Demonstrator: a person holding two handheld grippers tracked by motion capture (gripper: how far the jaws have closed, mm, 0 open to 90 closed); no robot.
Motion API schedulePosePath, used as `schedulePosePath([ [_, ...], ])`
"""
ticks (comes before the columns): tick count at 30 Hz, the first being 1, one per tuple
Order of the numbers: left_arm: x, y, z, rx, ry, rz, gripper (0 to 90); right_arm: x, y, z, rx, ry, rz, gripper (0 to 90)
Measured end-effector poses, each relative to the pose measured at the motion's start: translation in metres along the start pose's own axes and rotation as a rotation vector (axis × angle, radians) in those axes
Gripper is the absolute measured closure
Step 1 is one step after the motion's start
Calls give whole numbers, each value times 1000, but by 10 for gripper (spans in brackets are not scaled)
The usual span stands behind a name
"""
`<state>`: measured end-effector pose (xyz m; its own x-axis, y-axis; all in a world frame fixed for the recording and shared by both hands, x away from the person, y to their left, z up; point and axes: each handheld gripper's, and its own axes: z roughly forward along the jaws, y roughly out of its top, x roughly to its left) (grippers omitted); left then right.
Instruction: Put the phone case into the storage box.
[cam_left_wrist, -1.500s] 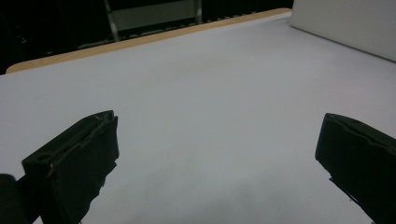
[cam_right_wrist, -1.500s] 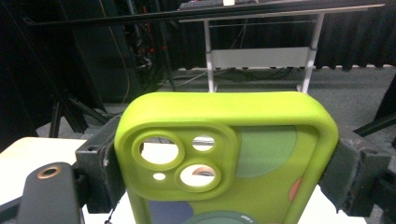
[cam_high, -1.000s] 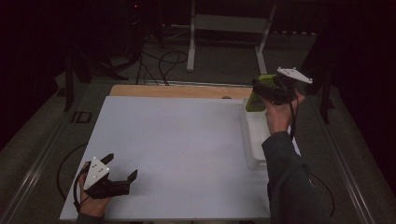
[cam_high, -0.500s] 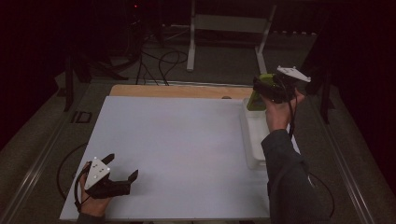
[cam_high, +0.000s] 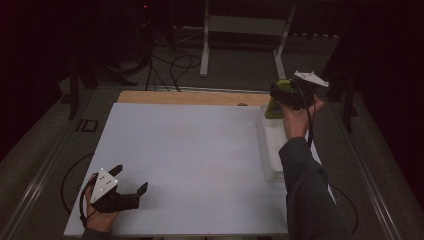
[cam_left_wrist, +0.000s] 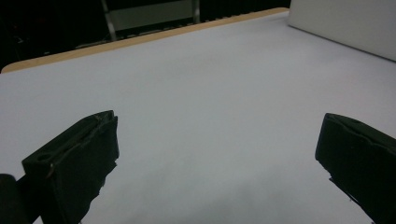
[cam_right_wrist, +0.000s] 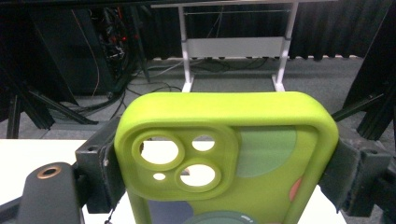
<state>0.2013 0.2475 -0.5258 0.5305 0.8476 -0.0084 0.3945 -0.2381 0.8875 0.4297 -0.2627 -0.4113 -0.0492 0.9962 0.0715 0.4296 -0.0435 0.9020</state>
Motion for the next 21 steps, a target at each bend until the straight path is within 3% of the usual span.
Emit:
schedulePosePath([
  [21,-1,1,0,-1,-3,8,0,-1,-5,13,20,-23,-4,155],
])
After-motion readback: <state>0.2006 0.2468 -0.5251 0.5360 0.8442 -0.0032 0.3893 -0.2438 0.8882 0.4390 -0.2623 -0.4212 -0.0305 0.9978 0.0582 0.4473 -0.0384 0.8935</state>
